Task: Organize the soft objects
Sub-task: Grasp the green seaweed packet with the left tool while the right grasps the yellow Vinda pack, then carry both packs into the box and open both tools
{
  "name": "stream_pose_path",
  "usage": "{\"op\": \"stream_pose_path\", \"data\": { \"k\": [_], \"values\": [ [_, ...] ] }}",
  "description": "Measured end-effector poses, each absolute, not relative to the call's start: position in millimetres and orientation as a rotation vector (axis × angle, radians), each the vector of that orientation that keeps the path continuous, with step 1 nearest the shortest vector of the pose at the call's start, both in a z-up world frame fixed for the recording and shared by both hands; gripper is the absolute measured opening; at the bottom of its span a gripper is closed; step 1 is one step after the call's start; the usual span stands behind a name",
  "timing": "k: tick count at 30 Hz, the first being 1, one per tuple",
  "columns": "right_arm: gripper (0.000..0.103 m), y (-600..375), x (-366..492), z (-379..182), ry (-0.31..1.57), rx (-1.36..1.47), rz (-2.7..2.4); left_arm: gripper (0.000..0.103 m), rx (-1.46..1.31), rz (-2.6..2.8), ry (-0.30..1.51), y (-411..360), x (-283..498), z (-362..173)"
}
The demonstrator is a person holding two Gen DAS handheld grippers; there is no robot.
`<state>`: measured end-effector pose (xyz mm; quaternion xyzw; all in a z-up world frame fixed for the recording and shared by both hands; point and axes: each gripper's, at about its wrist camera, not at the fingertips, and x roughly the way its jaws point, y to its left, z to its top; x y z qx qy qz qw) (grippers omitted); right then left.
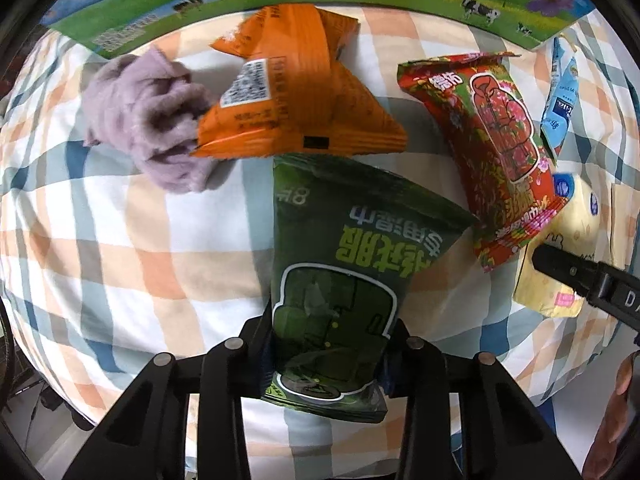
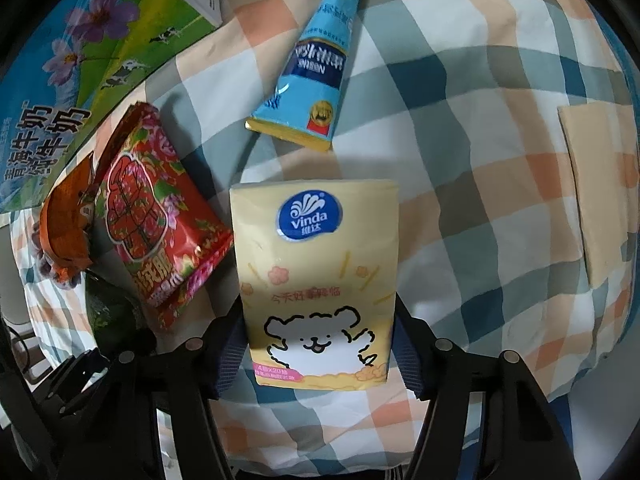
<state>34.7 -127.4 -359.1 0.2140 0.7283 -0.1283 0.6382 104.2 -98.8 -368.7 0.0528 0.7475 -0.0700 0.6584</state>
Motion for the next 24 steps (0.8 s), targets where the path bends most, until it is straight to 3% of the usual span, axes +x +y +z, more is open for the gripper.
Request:
{"op": "stream_pose_path", "data": {
  "k": [7, 15, 20, 24],
  "values": [
    [0.066, -109.2, 14.3, -345.9, 1.665, 0.499, -0.266, 0.035, 0.091, -0.162, 1.677, -100.4, 99.8, -334.0],
    [0.066, -79.2, 3.4, -301.9, 1.594, 0.49, -0.183, 0.034, 0.016, -0.216, 1.586, -87.0, 118.0, -245.1],
    [0.066, -64.7, 20.6, -238.7, 1.48, 0.43, -0.118, 0.034, -0.062, -0.247, 1.472, -71.8, 132.3, -177.6],
    [0.066, -68.9, 47.1, -180.7, 1.384, 0.39, -0.062, 0.034, -0.08, -0.256, 1.368, -91.3, 144.9, -160.3]
  ]
}}
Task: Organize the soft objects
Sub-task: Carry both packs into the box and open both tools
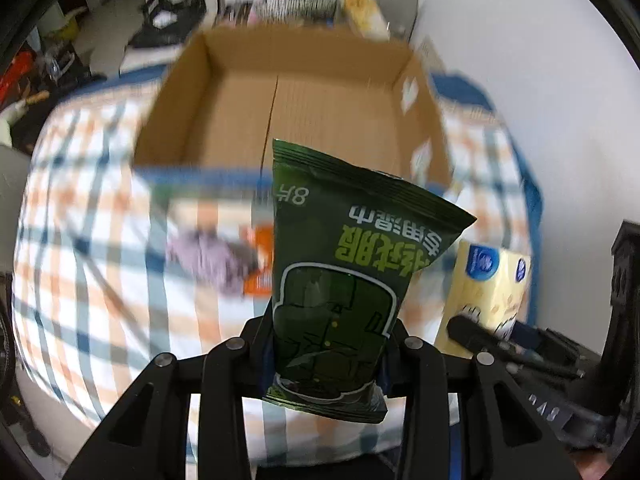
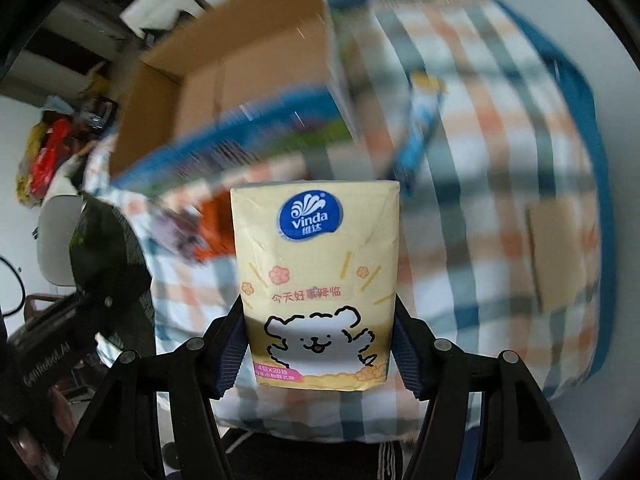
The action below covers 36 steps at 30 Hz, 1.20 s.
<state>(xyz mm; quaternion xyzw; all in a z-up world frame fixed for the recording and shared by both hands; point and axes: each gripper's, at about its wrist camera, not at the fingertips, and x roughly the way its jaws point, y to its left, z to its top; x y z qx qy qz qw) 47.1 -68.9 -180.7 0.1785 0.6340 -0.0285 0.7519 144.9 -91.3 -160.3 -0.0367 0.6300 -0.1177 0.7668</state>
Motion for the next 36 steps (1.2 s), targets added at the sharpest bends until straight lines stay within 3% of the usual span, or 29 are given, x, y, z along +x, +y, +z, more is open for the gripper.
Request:
{"op": "stream_pose_path", "data": {
  "k": [7, 11, 23, 36],
  "values": [
    [0.066, -81.5, 116.8, -124.1, 1.265, 0.331, -0.019, 0.034, -0.091, -0.26, 1.268, -93.6, 224.4, -124.1],
    [0.066, -76.0, 172.5, -121.8, 1.242, 0.293, -0.034, 0.034, -0.126, -0.284, 1.301, -94.3, 261.1, -136.4],
    [0.066, -85.5, 307.6, -212.9, 1.359, 0.182, -0.088, 0.034, -0.32, -0.317, 1.566, -86.3, 391.2, -239.9],
    [0.066, -84.4, 369.1, -278.8, 1.486, 0.12, -0.119, 0.035, -0.339, -0.34, 1.705, -99.6, 432.3, -305.6]
  ]
}}
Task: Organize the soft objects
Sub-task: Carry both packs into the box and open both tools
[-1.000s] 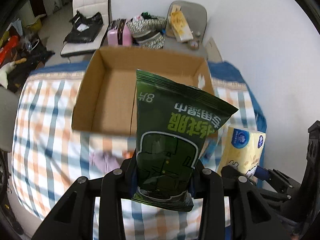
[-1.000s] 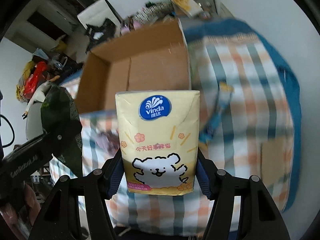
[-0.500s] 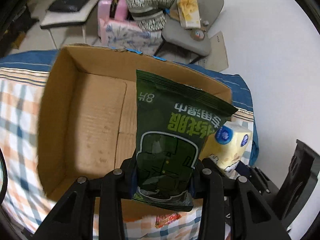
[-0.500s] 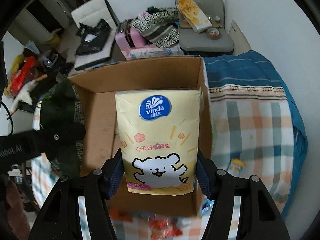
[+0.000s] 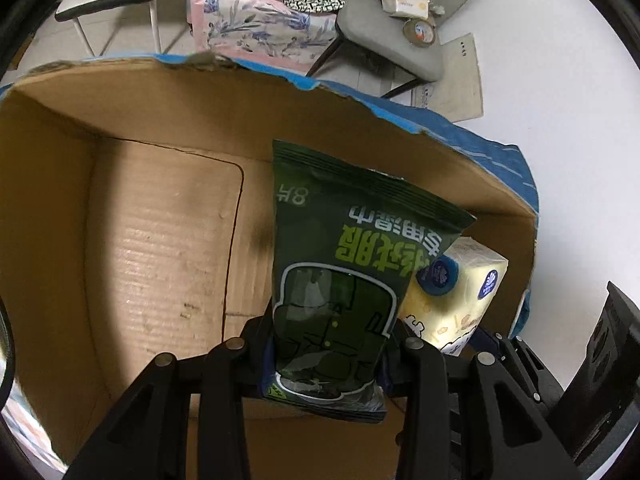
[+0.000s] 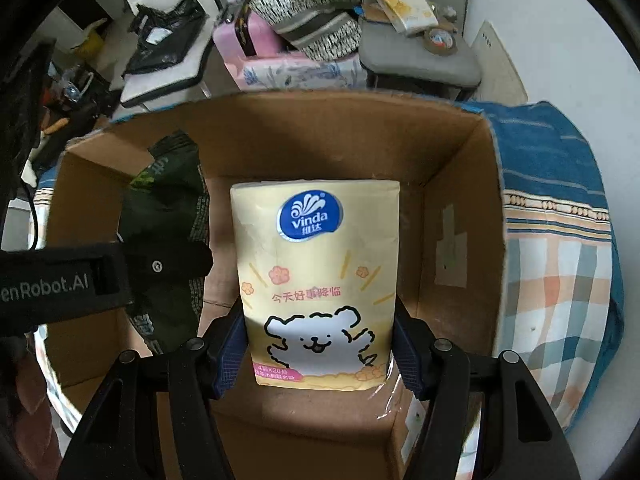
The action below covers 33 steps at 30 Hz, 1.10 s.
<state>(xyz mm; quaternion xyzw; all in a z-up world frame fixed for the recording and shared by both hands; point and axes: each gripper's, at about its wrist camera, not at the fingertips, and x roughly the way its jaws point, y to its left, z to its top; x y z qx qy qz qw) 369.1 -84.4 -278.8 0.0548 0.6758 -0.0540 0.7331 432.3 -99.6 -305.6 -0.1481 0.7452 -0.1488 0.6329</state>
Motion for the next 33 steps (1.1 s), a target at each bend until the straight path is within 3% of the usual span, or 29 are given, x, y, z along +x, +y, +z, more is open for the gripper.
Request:
{"op": "stream_pose_path", "data": {
  "k": [10, 12, 16, 18, 23, 27, 33],
  "values": [
    [0.071, -83.1, 377.0, -283.6, 1.483, 0.072, -0.147, 0.041, -0.201, -0.304, 1.691, -109.1, 434.3, -306.3],
    [0.072, -84.2, 371.7, -278.0, 1.483, 0.068, -0.162, 0.055, -0.178, -0.291, 1.67, -106.5, 430.6, -300.3],
    [0.081, -84.6, 360.2, -269.2, 1.473, 0.06, -0.177, 0.071, -0.145, -0.26, 1.618, -96.7, 419.6, -285.6],
    [0.082, -82.5, 353.1, -265.9, 1.472, 0.059, -0.176, 0.086, -0.112, -0.235, 1.586, -91.1, 411.7, -278.1],
    [0.102, -73.8, 327.5, -253.0, 1.445, 0.075, -0.171, 0.089, -0.013, -0.193, 1.501, -81.9, 387.9, -263.1],
    [0.103, -66.4, 306.1, -238.9, 1.414, 0.081, -0.163, 0.099, 0.023, -0.173, 1.437, -72.0, 365.4, -247.8],
    [0.103, -58.8, 278.8, -207.0, 1.344, 0.098, -0.173, 0.099, 0.053, -0.156, 1.343, -58.5, 334.7, -216.1]
  ]
}}
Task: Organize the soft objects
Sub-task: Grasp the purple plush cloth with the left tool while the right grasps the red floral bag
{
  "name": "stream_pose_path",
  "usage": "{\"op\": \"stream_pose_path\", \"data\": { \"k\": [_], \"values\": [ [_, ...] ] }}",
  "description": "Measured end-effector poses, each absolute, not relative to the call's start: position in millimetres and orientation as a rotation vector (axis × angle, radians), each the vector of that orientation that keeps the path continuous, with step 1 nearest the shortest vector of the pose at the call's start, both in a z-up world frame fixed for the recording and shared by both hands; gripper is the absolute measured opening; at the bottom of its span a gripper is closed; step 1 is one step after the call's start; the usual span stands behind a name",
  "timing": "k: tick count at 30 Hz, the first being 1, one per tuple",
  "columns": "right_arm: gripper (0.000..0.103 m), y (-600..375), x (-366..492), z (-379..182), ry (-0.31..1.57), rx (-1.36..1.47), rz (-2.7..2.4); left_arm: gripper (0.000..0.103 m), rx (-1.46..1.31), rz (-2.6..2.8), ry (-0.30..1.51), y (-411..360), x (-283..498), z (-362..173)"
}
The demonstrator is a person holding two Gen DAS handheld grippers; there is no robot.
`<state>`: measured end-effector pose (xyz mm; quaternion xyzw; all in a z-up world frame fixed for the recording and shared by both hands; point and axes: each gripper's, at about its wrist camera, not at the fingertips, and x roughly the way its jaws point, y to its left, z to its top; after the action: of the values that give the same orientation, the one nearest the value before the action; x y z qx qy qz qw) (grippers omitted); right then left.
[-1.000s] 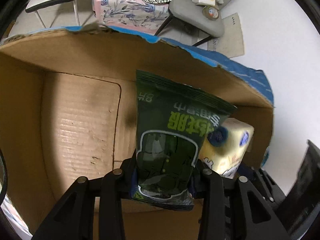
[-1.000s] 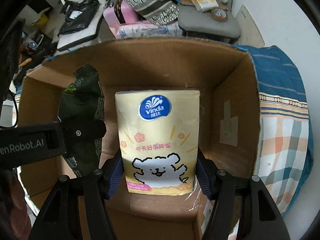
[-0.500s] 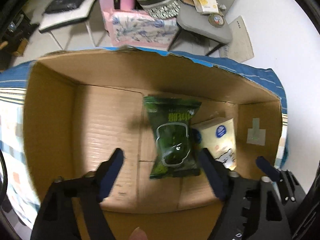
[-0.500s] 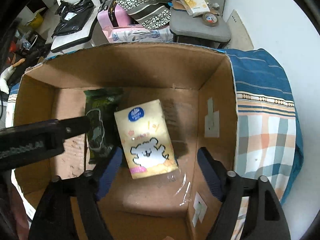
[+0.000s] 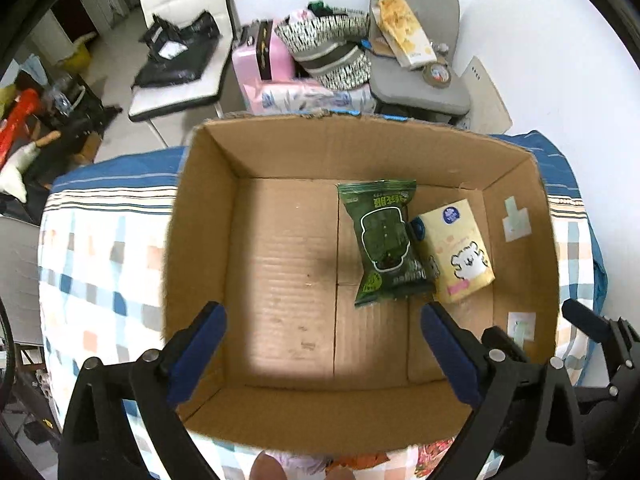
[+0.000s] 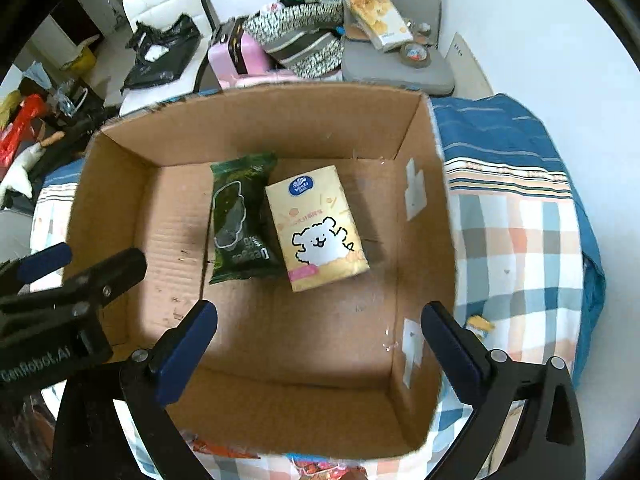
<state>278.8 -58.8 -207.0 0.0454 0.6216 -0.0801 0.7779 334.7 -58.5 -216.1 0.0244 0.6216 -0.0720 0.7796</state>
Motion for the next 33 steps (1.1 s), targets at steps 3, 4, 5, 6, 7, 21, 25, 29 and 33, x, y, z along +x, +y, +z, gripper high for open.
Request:
{"op": "stream_pose_path", "data": {
  "k": [3, 4, 5, 6, 7, 21, 25, 29, 33],
  "values": [
    [0.103, -54.7, 264.8, -186.5, 1.303, 0.086, -0.187, 0.099, 0.057, -0.145, 1.279, -54.7, 316.0, -195.4],
    [0.103, -52.5, 259.1, -178.4, 1.288, 0.081, -0.192, 0.099, 0.057, -0.142, 1.261, -52.8, 309.8, -187.9],
    [0.103, -49.9, 251.7, -169.3, 1.267, 0.075, -0.198, 0.099, 0.057, -0.138, 1.245, -51.4, 304.4, -180.3],
    [0.103, -47.1, 244.3, -160.1, 1.245, 0.067, -0.201, 0.099, 0.06, -0.135, 1.229, -50.3, 299.6, -174.1],
    [0.103, -45.3, 240.3, -153.7, 1.235, 0.063, -0.201, 0.099, 0.065, -0.135, 1.209, -49.1, 292.1, -164.4],
    [0.103, -33.9, 167.5, -84.2, 1.138, 0.12, -0.181, 0.099, 0.005, -0.133, 1.127, -26.0, 232.2, -103.9],
    [0.103, -37.8, 149.4, -111.8, 1.208, 0.145, -0.176, 0.099, -0.031, -0.107, 1.199, -8.8, 221.2, -127.6],
    [0.103, -43.7, 136.7, -156.3, 1.295, 0.163, -0.186, 0.099, -0.064, -0.067, 1.328, 7.0, 208.0, -176.0],
    [0.103, -50.3, 126.8, -207.4, 1.392, 0.197, -0.186, 0.099, -0.117, -0.019, 1.461, 21.3, 193.3, -232.8]
  ]
}}
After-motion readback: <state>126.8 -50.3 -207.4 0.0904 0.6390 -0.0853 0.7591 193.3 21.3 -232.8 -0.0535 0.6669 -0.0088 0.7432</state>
